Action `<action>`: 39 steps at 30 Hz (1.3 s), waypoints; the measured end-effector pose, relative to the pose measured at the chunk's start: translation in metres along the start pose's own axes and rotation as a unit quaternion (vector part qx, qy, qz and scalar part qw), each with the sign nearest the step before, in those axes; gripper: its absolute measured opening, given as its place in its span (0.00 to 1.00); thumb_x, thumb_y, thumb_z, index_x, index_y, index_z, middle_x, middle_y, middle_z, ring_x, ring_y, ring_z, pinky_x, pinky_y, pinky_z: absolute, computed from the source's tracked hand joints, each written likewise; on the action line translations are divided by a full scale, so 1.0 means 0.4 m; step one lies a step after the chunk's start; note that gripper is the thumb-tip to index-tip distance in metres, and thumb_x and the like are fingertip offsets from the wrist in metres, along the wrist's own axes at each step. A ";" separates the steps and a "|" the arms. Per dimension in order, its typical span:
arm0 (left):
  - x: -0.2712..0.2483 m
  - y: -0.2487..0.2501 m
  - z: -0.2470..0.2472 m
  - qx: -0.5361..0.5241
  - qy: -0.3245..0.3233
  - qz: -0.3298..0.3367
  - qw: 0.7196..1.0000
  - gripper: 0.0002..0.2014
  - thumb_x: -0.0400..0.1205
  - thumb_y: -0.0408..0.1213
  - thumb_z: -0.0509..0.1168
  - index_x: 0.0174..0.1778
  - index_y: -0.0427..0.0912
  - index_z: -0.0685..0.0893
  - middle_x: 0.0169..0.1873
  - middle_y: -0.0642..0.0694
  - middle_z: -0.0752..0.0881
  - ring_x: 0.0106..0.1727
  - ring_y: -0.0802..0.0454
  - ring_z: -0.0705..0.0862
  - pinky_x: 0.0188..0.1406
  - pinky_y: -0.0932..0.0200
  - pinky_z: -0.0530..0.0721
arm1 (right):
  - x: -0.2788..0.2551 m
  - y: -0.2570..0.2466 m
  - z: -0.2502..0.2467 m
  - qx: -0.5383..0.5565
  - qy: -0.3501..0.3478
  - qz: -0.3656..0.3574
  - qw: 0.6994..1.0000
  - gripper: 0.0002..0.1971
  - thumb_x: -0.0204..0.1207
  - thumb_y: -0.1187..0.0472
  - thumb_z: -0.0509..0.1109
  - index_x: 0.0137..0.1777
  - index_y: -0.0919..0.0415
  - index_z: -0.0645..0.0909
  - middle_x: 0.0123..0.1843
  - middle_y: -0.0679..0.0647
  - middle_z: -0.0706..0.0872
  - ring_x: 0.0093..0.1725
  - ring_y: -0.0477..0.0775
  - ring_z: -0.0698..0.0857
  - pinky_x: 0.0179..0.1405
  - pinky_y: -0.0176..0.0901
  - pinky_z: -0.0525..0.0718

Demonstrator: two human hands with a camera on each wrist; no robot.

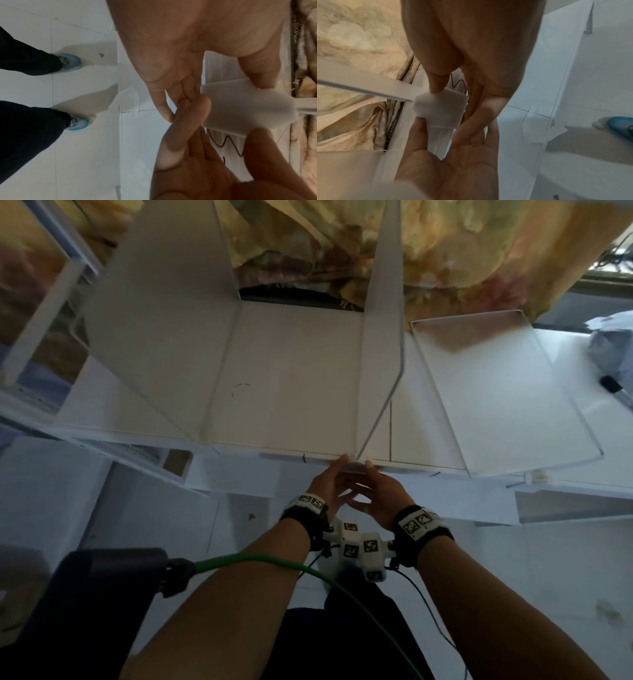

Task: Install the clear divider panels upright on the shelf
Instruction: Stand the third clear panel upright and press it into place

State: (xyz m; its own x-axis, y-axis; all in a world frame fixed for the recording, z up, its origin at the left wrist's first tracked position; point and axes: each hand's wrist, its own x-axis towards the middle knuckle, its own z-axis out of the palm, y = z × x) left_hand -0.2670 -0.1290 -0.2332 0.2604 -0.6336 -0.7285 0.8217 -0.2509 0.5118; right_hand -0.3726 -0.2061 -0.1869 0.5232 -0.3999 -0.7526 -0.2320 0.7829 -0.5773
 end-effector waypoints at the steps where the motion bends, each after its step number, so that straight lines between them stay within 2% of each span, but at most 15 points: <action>1: 0.003 -0.003 -0.003 0.001 0.000 0.001 1.000 0.28 0.77 0.55 0.73 0.65 0.37 0.86 0.61 0.36 0.88 0.62 0.44 0.86 0.59 0.51 0.86 | 0.000 0.002 0.001 -0.004 -0.001 0.001 1.000 0.20 0.85 0.46 0.61 0.54 0.59 0.89 0.56 0.59 0.90 0.60 0.57 0.86 0.54 0.57 0.86; 4: 0.006 -0.002 -0.005 0.004 -0.010 0.004 1.000 0.25 0.80 0.53 0.69 0.64 0.36 0.87 0.59 0.38 0.89 0.63 0.44 0.86 0.63 0.52 0.83 | 0.000 0.005 0.002 -0.009 -0.003 -0.008 1.000 0.22 0.85 0.45 0.59 0.58 0.60 0.87 0.57 0.59 0.90 0.58 0.55 0.87 0.53 0.56 0.87; 6: 0.004 0.001 -0.011 0.013 -0.026 0.009 1.000 0.25 0.81 0.54 0.68 0.63 0.36 0.87 0.60 0.39 0.89 0.65 0.44 0.85 0.63 0.53 0.82 | -0.005 0.007 0.012 -0.015 0.007 -0.016 1.000 0.21 0.84 0.44 0.60 0.57 0.60 0.87 0.56 0.59 0.90 0.58 0.54 0.87 0.53 0.56 0.87; 9: -0.002 0.009 -0.018 0.018 -0.039 0.002 0.999 0.26 0.80 0.54 0.68 0.64 0.36 0.87 0.61 0.38 0.89 0.67 0.43 0.85 0.64 0.53 0.81 | -0.007 0.011 0.025 -0.013 0.032 -0.020 0.999 0.20 0.84 0.44 0.61 0.58 0.59 0.86 0.56 0.57 0.90 0.58 0.54 0.87 0.47 0.53 0.88; 16: -0.010 0.022 -0.034 0.015 -0.040 -0.001 0.999 0.25 0.81 0.51 0.68 0.63 0.34 0.87 0.62 0.35 0.88 0.68 0.40 0.84 0.74 0.47 0.77 | 0.006 0.022 0.041 -0.014 0.046 -0.018 0.999 0.22 0.83 0.43 0.63 0.64 0.59 0.83 0.60 0.56 0.89 0.60 0.55 0.87 0.40 0.49 0.88; 24: -0.024 0.044 -0.059 0.009 -0.020 0.009 1.000 0.22 0.82 0.50 0.68 0.61 0.34 0.88 0.58 0.35 0.89 0.63 0.41 0.86 0.69 0.48 0.81 | 0.013 0.026 0.077 -0.012 0.039 -0.012 0.999 0.22 0.83 0.44 0.62 0.65 0.60 0.83 0.61 0.56 0.88 0.60 0.54 0.86 0.42 0.49 0.88; 28: -0.028 0.061 -0.103 0.009 -0.012 0.018 1.000 0.22 0.82 0.51 0.67 0.61 0.35 0.88 0.57 0.35 0.90 0.64 0.40 0.86 0.68 0.48 0.81 | 0.018 0.039 0.123 -0.017 0.031 -0.010 0.999 0.21 0.83 0.44 0.62 0.63 0.59 0.84 0.59 0.56 0.89 0.59 0.53 0.87 0.43 0.50 0.88; 35: -0.040 0.086 -0.142 0.017 -0.033 0.019 0.999 0.21 0.82 0.51 0.66 0.59 0.37 0.90 0.58 0.38 0.90 0.61 0.44 0.87 0.64 0.52 0.82 | 0.022 0.060 0.161 -0.018 0.028 -0.023 0.999 0.22 0.82 0.42 0.61 0.60 0.57 0.86 0.60 0.54 0.89 0.61 0.53 0.86 0.46 0.50 0.87; 39: -0.043 0.089 -0.152 0.021 -0.044 0.021 0.999 0.21 0.83 0.52 0.65 0.58 0.39 0.90 0.58 0.40 0.90 0.62 0.45 0.86 0.67 0.51 0.81 | 0.024 0.061 0.172 -0.015 0.031 -0.024 0.999 0.22 0.82 0.42 0.62 0.61 0.57 0.86 0.61 0.55 0.88 0.62 0.54 0.85 0.46 0.50 0.87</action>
State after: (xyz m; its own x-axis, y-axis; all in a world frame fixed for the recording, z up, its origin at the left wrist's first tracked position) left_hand -0.2113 -0.0825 -0.2298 0.2463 -0.7060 -0.6640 0.7884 -0.2525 0.5609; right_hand -0.3169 -0.1581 -0.1864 0.4833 -0.4652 -0.7417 -0.2338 0.7478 -0.6214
